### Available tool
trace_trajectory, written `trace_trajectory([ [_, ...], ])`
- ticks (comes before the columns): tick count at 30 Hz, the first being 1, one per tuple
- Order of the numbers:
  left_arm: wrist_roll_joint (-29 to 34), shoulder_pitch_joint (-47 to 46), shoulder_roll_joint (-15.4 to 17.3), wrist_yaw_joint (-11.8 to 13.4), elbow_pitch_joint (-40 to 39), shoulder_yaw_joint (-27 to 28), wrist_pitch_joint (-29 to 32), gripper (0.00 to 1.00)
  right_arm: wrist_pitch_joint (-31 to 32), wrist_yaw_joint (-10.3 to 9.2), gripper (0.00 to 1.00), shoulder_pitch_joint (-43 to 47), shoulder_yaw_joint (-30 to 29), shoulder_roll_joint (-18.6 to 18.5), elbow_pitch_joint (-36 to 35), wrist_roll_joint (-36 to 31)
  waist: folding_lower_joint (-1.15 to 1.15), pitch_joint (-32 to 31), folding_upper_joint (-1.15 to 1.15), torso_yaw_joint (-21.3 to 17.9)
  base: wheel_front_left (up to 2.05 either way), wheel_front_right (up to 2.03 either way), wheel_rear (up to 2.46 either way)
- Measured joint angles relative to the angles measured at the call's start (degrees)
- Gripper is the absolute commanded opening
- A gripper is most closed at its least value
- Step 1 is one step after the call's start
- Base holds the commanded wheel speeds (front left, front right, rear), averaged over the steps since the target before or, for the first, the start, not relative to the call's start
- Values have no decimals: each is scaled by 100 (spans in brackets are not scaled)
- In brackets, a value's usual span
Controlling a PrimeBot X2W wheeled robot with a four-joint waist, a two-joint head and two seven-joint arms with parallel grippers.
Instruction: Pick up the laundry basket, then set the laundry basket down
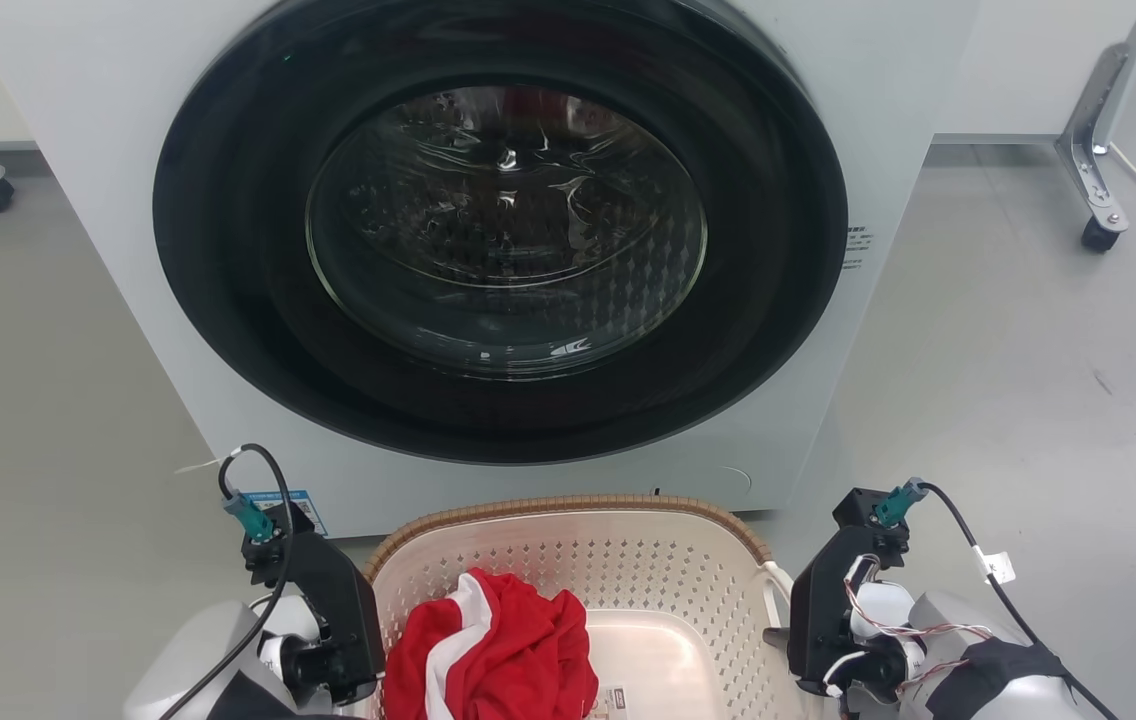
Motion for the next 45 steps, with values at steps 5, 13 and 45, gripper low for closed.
trace_trajectory([
  [5,-1,4,4,0,0,2,0,0,-1,-3,0,0,65,-1,-1,44,0,3,0,-6,0,0,0],
  [13,-3,7,8,0,0,1,0,0,-2,-45,0,-1,146,-4,-3,158,0,10,0,-6,0,0,0],
  [45,2,147,-4,44,1,-88,-359,0,-216,-49,0,53,454,-19,-9,404,0,86,0,64,0,0,0],
])
